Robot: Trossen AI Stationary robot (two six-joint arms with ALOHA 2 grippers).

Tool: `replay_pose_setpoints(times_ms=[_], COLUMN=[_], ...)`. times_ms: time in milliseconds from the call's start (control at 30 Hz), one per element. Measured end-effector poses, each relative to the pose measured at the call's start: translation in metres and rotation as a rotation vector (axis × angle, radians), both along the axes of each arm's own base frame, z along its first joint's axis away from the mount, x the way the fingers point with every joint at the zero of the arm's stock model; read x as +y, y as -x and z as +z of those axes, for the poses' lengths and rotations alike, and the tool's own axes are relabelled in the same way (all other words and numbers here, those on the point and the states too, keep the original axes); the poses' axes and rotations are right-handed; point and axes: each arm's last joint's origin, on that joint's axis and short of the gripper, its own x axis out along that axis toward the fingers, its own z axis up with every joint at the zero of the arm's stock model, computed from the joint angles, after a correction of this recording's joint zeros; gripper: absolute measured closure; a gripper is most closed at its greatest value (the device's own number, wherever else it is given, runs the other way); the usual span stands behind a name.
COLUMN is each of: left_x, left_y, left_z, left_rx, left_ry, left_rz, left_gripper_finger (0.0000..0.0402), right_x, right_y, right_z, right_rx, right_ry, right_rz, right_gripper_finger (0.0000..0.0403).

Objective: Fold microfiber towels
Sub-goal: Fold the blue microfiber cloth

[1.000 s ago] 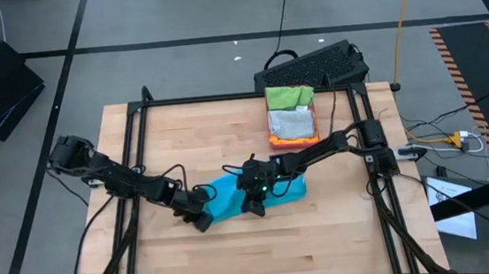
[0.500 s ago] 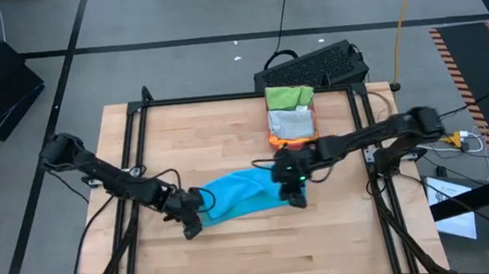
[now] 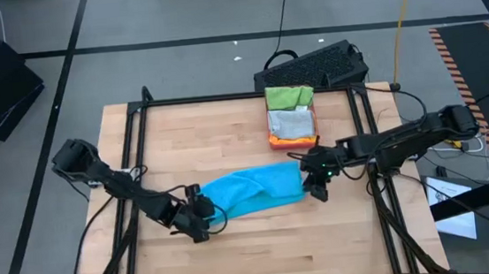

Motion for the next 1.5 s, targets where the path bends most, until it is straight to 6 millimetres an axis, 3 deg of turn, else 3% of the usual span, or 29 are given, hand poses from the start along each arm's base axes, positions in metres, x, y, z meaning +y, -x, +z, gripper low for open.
replay_pose_setpoints(times_ms=[200,533,900,1133,1500], left_x=[-0.003,-0.004,-0.001,-0.007,-0.011], left_y=[-0.006,-0.007,-0.009,-0.015,-0.022], left_z=[-0.005,-0.007,-0.006,0.010,0.038], left_rx=[0.027,0.017,0.037,0.060,0.118], left_ry=[0.089,0.075,0.078,0.070,0.042], left_rz=[-0.049,-0.050,-0.093,-0.097,-0.082], left_gripper_finger=[0.0213,0.0231,0.0392,0.0397,0.0399], right_x=[-0.001,-0.002,-0.002,-0.002,0.017], right_y=[0.001,-0.002,-0.003,0.000,0.001], right_z=[-0.003,-0.001,-0.001,-0.003,-0.007], right_rx=[0.004,-0.036,-0.041,-0.018,-0.084], right_ry=[0.017,0.032,0.040,0.128,0.326], right_rz=[-0.040,-0.058,-0.075,-0.072,0.299], right_gripper_finger=[0.0296,0.0296,0.0296,0.0295,0.0242])
